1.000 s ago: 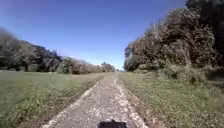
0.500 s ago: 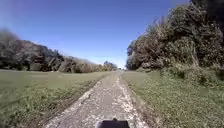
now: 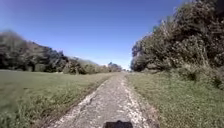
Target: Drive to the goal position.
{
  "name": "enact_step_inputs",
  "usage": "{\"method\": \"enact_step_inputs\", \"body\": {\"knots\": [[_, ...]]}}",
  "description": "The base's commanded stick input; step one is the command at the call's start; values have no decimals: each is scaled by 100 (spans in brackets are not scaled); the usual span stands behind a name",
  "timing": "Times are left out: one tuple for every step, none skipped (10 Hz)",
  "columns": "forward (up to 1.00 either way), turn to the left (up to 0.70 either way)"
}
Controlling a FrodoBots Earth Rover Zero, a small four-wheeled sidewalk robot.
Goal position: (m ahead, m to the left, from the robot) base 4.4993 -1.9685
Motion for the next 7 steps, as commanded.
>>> {"method": "enact_step_inputs", "body": {"knots": [[50,0],[50,0],[50,0],[50,0],[50,0],[50,0],[50,0]]}}
